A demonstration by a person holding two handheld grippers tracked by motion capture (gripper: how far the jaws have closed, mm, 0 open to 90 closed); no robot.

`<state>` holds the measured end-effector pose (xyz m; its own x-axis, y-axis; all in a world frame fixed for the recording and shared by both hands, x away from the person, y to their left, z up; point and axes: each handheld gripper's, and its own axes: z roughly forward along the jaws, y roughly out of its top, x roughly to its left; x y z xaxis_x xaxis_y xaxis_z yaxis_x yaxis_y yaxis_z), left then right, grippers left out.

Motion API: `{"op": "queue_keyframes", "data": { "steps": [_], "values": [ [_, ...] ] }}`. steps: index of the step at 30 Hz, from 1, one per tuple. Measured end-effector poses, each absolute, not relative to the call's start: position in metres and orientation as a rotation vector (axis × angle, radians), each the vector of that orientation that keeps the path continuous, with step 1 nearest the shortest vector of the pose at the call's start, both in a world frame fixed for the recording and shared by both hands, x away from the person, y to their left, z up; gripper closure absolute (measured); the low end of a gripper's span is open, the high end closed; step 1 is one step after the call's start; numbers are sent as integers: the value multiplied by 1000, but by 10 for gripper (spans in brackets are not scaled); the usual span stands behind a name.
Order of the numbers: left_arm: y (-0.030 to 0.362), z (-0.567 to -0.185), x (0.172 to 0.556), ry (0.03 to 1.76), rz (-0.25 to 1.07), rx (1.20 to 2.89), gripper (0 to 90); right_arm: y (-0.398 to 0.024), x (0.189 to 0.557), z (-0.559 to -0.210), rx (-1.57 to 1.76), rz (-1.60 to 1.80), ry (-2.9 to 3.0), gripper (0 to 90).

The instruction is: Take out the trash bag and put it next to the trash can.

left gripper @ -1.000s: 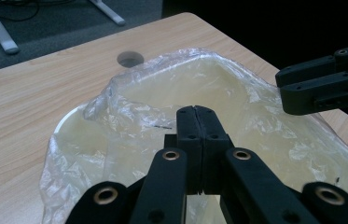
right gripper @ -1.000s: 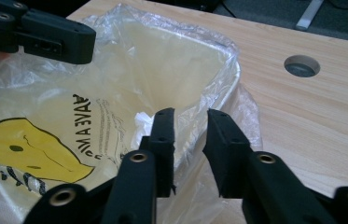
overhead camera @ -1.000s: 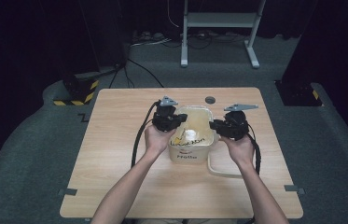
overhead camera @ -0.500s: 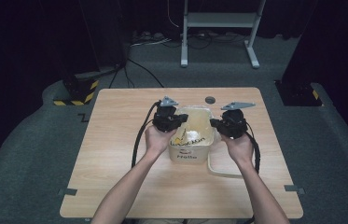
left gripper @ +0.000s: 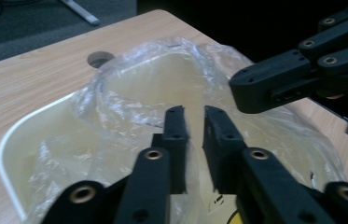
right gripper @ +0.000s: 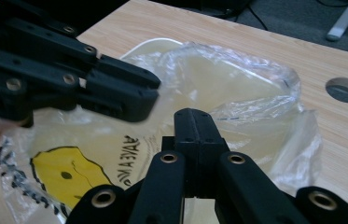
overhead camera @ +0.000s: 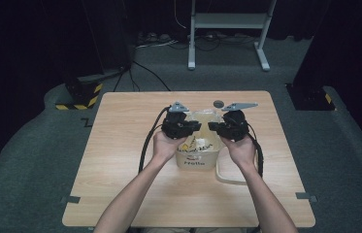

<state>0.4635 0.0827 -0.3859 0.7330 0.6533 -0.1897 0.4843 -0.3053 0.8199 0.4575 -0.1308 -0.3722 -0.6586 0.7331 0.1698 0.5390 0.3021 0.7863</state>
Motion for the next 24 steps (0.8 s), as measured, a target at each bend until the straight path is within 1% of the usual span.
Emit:
{"op": "queue_keyframes", "data": {
  "steps": [5, 9, 20, 22, 24],
  "values": [
    [79, -387, 463, 837, 211, 1985, 617, -126, 459, -372, 1157, 1304, 2361, 900],
    [78, -388, 462, 830, 213, 2004, 568, -125, 460, -372, 1160, 1317, 2363, 900],
    [67, -389, 459, 813, 254, 2051, 500, -116, 458, -366, 1123, 1359, 2369, 900],
    [67, -388, 459, 809, 265, 2057, 518, -114, 457, -365, 1116, 1371, 2376, 900],
    [66, -388, 459, 795, 276, 2068, 570, -112, 457, -365, 1112, 1385, 2379, 900]
  ]
}}
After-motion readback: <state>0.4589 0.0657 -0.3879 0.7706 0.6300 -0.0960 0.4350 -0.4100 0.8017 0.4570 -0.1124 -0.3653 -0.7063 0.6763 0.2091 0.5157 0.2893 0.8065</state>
